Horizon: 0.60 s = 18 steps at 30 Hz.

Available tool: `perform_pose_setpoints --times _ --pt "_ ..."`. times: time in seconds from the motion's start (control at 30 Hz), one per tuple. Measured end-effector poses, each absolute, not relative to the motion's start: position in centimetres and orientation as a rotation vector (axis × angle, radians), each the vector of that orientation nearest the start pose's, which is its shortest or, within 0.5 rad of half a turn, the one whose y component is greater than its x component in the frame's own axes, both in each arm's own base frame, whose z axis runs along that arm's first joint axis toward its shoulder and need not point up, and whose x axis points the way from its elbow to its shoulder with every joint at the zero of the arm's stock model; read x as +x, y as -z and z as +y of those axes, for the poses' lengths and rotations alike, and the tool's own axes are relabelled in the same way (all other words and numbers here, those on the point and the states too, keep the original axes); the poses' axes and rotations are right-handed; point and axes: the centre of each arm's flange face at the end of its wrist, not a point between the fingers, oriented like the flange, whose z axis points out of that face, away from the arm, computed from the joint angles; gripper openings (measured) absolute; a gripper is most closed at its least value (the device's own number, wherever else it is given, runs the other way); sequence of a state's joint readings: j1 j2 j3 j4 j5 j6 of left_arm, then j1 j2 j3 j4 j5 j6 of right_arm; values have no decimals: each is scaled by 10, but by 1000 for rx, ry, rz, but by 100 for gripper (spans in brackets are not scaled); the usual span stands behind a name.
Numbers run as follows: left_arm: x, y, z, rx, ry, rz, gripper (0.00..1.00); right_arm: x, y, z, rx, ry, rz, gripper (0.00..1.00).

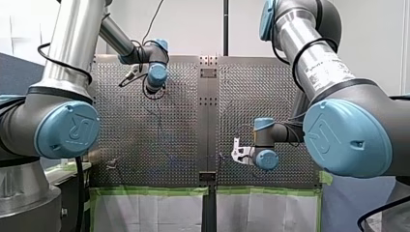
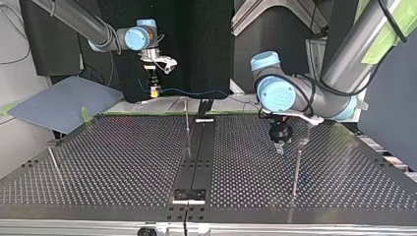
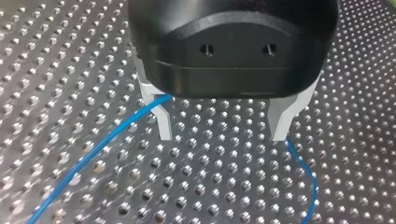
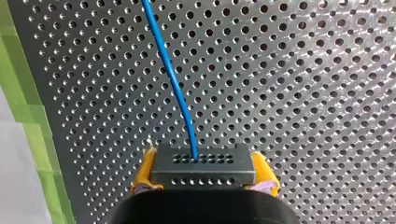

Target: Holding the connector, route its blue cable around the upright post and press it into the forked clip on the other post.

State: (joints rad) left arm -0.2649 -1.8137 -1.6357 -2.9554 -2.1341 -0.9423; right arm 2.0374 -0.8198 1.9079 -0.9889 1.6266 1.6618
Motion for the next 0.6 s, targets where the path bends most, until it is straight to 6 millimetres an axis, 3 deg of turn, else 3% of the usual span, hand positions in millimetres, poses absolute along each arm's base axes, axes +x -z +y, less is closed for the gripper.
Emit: perform_pose_setpoints --times 0.6 --pt "505 -265 -234 416 -786 1825 100 366 -16 -443 1570 -1494 -1131 0"
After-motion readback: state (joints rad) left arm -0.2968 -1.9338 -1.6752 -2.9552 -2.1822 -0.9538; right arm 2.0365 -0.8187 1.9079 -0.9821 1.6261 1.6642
